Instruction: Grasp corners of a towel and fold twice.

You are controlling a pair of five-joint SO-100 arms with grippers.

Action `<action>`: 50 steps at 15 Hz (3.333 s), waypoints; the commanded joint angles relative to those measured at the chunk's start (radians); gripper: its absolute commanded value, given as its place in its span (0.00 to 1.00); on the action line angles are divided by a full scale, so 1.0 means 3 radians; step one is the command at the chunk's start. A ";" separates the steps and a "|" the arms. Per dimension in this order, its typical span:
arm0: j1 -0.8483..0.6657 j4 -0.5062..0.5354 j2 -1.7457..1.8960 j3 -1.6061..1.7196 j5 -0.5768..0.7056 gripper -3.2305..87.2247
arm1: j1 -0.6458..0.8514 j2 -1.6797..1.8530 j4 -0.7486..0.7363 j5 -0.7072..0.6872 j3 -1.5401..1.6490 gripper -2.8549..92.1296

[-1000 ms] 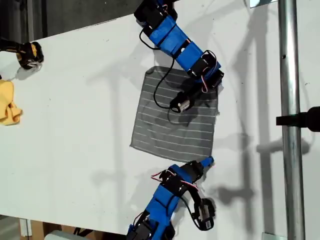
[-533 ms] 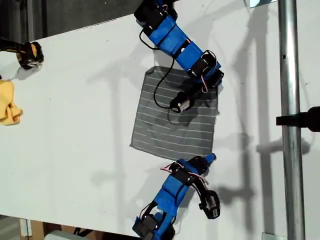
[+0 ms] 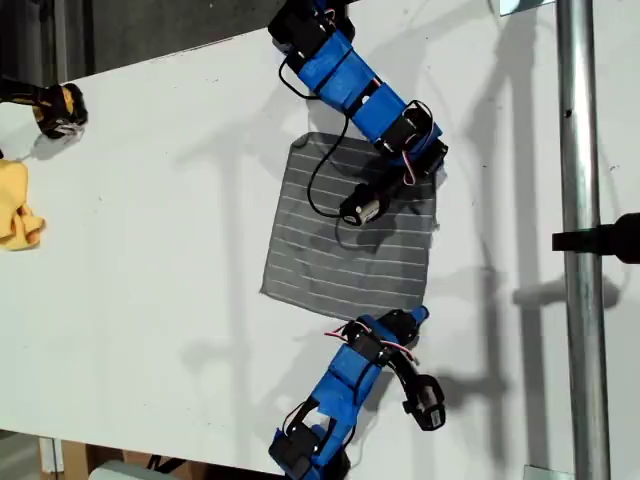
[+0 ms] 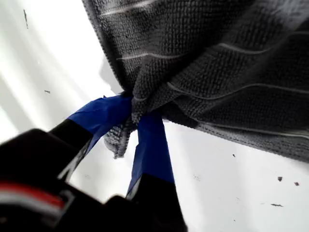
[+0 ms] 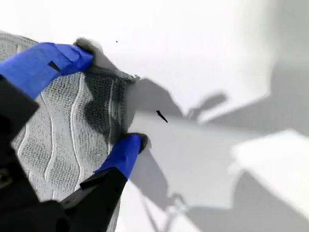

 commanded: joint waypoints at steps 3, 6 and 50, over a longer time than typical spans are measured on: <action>-0.0133 0.0123 0.0041 -0.0153 -0.0046 0.23 | 0.0036 -0.0056 -0.0092 -0.0031 -0.0010 0.03; -0.0169 0.0184 0.0036 -0.0159 -0.0046 0.10 | 0.0046 -0.0056 -0.0102 -0.0056 -0.0015 0.03; -0.0245 0.0435 -0.0102 -0.0450 0.0128 0.49 | 0.0087 -0.0097 -0.0138 -0.0143 -0.0077 0.03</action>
